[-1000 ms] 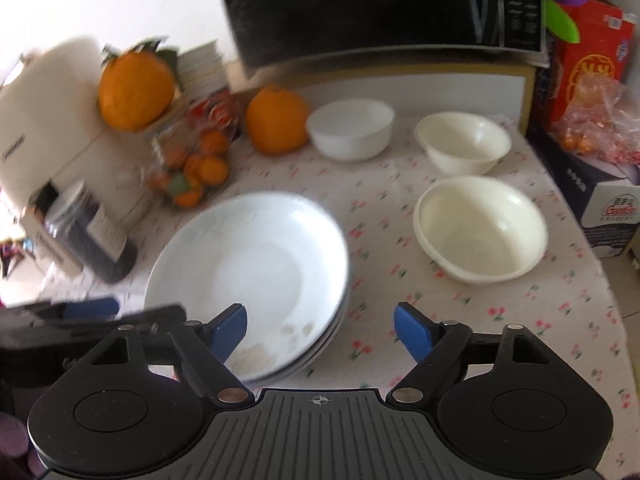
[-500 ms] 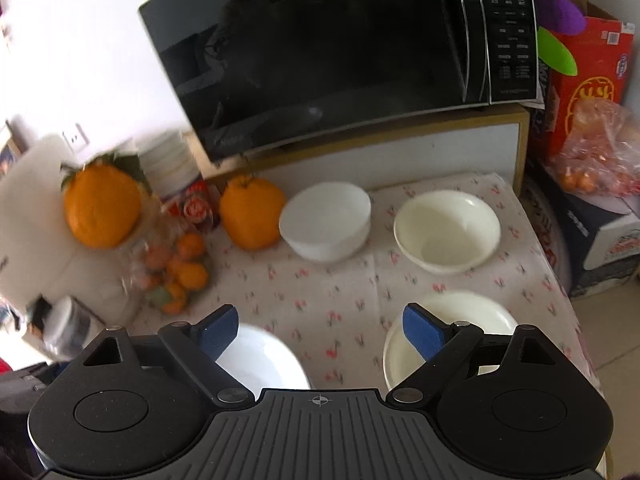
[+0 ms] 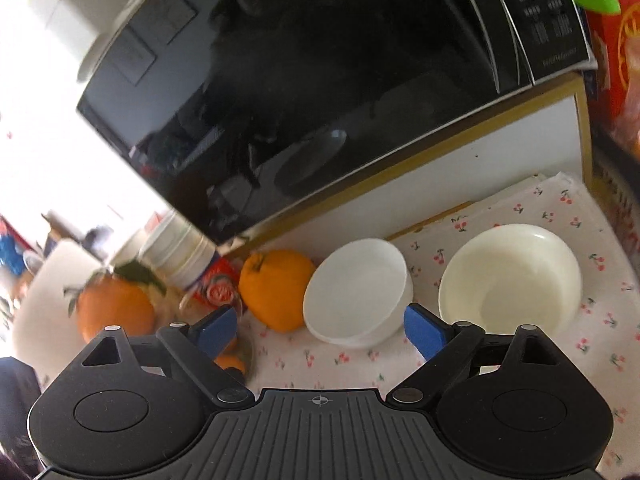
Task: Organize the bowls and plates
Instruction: 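Move both grippers to the rim of the small white bowl, then close both grippers on the small white bowl rim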
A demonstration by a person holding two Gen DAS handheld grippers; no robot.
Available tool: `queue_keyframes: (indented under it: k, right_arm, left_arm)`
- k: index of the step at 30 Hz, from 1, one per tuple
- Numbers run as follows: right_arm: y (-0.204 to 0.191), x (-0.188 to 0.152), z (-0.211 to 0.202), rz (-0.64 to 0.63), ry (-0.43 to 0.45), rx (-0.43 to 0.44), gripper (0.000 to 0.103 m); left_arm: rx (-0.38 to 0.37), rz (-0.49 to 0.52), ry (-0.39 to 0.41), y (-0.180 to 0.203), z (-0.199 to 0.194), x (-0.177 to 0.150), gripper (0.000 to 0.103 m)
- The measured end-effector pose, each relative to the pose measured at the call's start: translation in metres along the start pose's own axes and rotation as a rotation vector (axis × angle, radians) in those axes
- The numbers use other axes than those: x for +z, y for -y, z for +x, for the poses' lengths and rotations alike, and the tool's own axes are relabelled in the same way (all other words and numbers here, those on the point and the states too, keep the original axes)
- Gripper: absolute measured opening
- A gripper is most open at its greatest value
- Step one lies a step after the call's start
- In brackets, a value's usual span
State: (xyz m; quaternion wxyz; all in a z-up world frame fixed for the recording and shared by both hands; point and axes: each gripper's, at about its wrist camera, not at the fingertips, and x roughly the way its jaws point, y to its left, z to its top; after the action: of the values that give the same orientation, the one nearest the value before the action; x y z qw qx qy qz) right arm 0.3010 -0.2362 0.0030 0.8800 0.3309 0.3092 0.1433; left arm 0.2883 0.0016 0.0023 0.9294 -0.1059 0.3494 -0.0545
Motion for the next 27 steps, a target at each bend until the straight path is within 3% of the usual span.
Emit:
queue_keyframes:
  k: [3,5,7,9,11,18,27]
  right_arm:
    - [0.012,0.004,0.008,0.034,0.017,0.059,0.092]
    - [0.019,0.007,0.017,0.052,0.028,0.056,0.091]
    - [0.024,0.008,0.025,0.063,0.035,0.034,0.083]
    - [0.028,0.009,0.032,0.070,0.031,0.028,0.066]
    - [0.031,0.008,0.038,0.074,0.025,0.026,0.056]
    - [0.024,0.004,0.054,-0.012,0.036,-0.109,0.032]
    - [0.021,-0.001,0.064,-0.074,0.065,-0.210,0.021]
  left_arm:
    - [-0.027,-0.032,0.011,-0.001,0.016,0.004,0.090]
    - [-0.044,-0.050,0.010,0.000,0.027,0.005,0.079]
    - [-0.060,-0.068,0.003,0.000,0.037,0.005,0.071]
    - [-0.069,-0.082,-0.002,0.001,0.043,0.004,0.062]
    - [-0.071,-0.081,-0.001,0.002,0.049,0.004,0.050]
    - [-0.066,-0.063,0.029,0.008,0.056,0.003,0.033]
    - [-0.044,-0.062,0.031,0.010,0.058,-0.001,0.011]
